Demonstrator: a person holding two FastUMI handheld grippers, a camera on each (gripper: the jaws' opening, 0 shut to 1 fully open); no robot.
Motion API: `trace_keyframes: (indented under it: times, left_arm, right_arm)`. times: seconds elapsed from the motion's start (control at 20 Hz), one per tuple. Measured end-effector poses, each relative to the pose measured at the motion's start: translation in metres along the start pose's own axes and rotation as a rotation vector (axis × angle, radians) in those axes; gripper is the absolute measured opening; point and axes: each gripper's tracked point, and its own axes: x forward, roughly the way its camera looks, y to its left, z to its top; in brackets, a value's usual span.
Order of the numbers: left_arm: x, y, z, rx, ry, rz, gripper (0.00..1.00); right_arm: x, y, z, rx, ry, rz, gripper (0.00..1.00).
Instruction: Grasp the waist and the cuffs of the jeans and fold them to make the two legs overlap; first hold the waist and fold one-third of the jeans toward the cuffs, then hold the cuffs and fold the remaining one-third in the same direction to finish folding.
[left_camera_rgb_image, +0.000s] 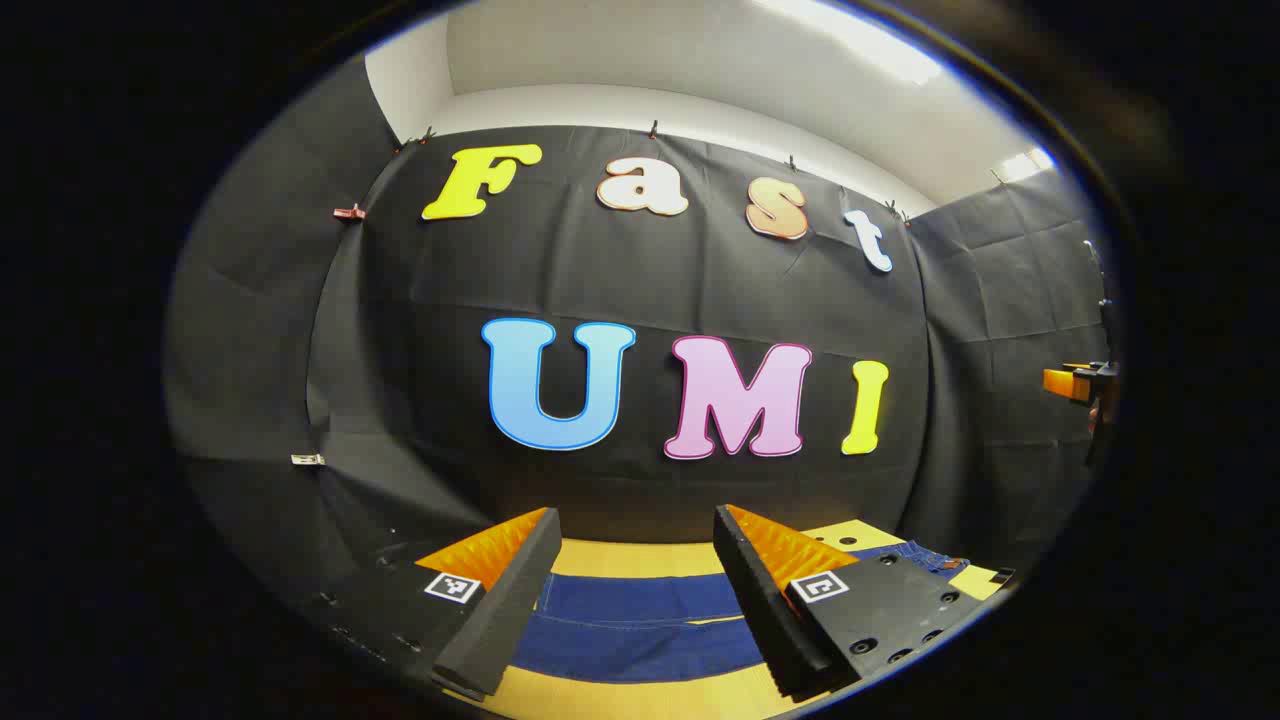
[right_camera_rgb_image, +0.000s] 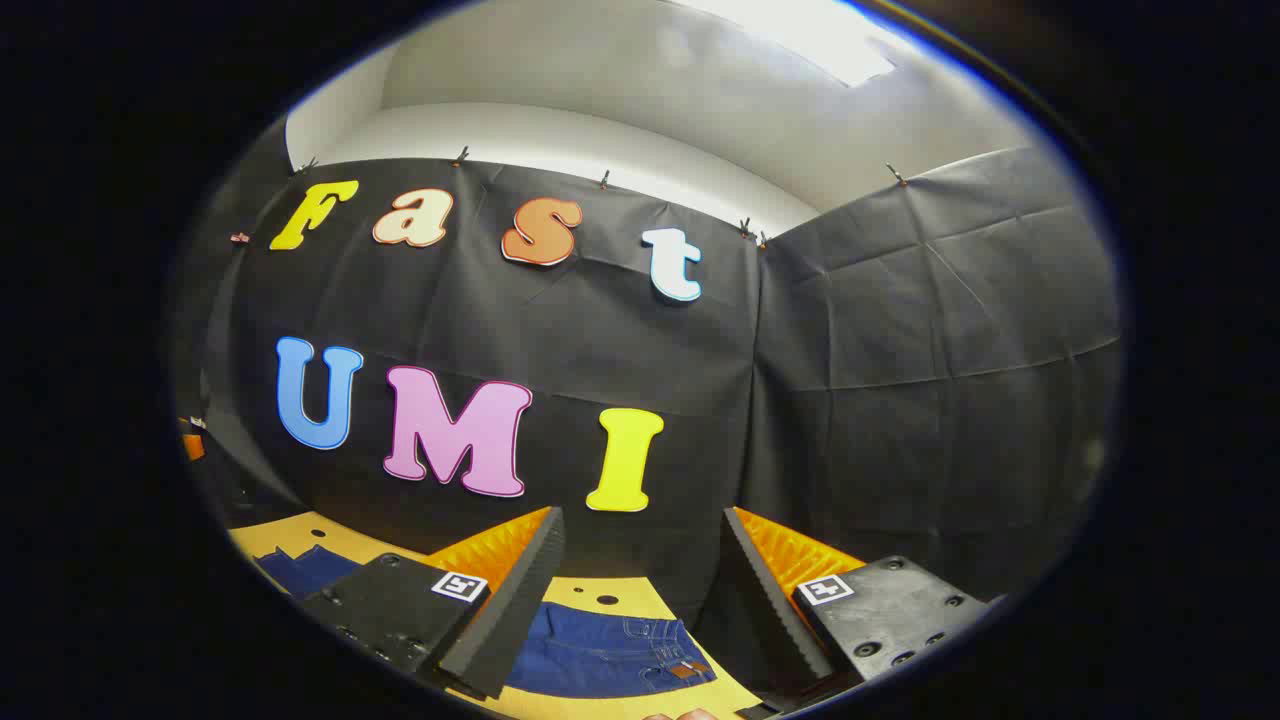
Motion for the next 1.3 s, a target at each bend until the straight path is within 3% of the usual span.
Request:
trace_keyframes:
  times: [0.25, 0.8, 0.95, 1.15, 1.3]
  left_arm:
    - [-0.009, 0.007, -0.001, 0.026, 0.006, 0.020, 0.97]
    - [-0.016, 0.021, -0.015, 0.039, 0.044, 0.056, 0.97]
    - [-0.015, 0.025, -0.029, 0.103, 0.093, -0.046, 0.96]
    - [-0.009, 0.066, -0.047, 0.256, 0.167, -0.090, 0.98]
    - [0.003, 0.062, -0.075, 0.349, 0.223, -0.213, 0.98]
  right_arm:
    - [-0.001, -0.006, -0.004, 0.002, 0.005, -0.004, 0.94]
    - [0.012, 0.025, -0.026, -0.002, 0.060, 0.077, 0.96]
    - [0.036, 0.017, -0.028, -0.071, 0.042, 0.102, 0.96]
    - [0.076, 0.007, -0.052, -0.043, 0.129, 0.127, 0.95]
    - [0.097, 0.008, -0.090, -0.050, 0.212, 0.172, 0.95]
